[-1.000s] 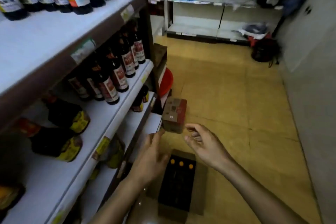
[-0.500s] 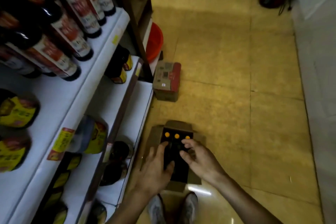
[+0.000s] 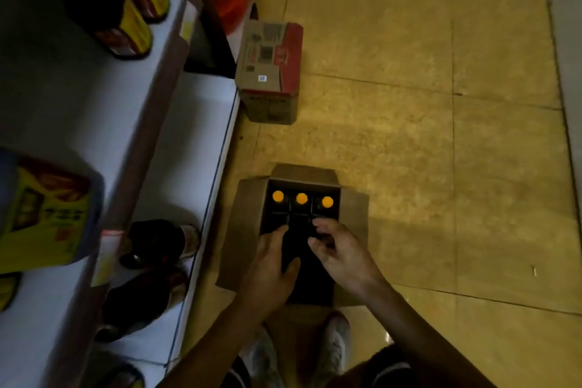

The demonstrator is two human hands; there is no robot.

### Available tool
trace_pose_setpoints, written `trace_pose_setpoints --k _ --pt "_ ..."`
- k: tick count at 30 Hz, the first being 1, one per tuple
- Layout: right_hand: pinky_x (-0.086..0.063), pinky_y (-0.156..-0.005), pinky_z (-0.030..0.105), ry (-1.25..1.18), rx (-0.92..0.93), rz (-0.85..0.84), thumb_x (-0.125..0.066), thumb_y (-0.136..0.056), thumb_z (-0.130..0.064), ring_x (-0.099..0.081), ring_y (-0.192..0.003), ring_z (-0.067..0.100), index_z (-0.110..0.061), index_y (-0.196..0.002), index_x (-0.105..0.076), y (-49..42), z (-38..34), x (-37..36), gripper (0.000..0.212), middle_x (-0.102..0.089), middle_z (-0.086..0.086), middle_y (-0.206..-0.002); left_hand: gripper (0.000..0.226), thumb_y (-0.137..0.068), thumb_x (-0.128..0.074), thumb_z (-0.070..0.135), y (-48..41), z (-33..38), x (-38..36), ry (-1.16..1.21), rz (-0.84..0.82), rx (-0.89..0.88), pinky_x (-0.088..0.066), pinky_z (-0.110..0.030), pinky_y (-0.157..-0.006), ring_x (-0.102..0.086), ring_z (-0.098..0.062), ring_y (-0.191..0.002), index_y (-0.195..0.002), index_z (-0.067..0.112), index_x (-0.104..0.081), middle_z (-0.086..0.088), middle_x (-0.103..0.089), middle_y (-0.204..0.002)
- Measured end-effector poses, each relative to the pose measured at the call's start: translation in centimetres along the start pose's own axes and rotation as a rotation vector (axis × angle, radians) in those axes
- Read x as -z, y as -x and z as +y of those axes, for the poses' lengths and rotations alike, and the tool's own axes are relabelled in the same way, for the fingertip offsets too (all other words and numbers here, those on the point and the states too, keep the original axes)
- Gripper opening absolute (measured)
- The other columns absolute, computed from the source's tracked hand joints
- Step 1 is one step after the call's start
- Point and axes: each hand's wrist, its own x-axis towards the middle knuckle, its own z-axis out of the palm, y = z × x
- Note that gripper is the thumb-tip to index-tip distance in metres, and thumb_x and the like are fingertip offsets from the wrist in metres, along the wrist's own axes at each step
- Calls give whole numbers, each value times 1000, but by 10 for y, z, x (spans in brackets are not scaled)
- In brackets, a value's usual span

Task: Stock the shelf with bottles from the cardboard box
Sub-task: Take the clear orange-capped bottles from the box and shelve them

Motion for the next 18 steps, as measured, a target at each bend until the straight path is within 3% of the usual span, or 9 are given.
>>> trace_pose_setpoints --k 4,9,14,18 --pt "-46 -106 27 55 30 60 -58 -102 -31 -54 -131 13 -25 -143 -50 -60 64 -41 42 -55 -3 -141 62 -102 -56 35 -66 -48 -48 -2 -27 -53 -46 -37 -109 -42 -16 -141 -156 35 -25 6 -31 -158" --pt "-46 -106 29 181 125 97 -57 -101 -29 -54 -130 15 -27 -144 -48 -118 115 -73 44 -53 -3 -142 68 -101 -57 31 -141 -79 -98 -66 -88 -155 -40 -37 -115 -38 -19 -145 -158 34 -20 3 -27 -160" --pt "-43 -103 31 546 219 12 -51 -101 -26 -51 -128 23 -19 -143 -47 -158 127 -78 43 -52 4 -138 64 -95 -65 30 -187 -99 -128 -79 -126 -196 -47 -36 -100 -51 -26 -130 -149 26 -29 -5 -42 -145" --pt "-47 -98 35 660 315 53 -49 -102 -29 -54 -123 24 -18 -135 -54 -171 127 -66 35 -54 4 -134 69 -94 -67 30 -202 -98 -127 -96 -90 -270 -52 -40 -96 -56 -24 -123 -150 26 -27 -4 -44 -144"
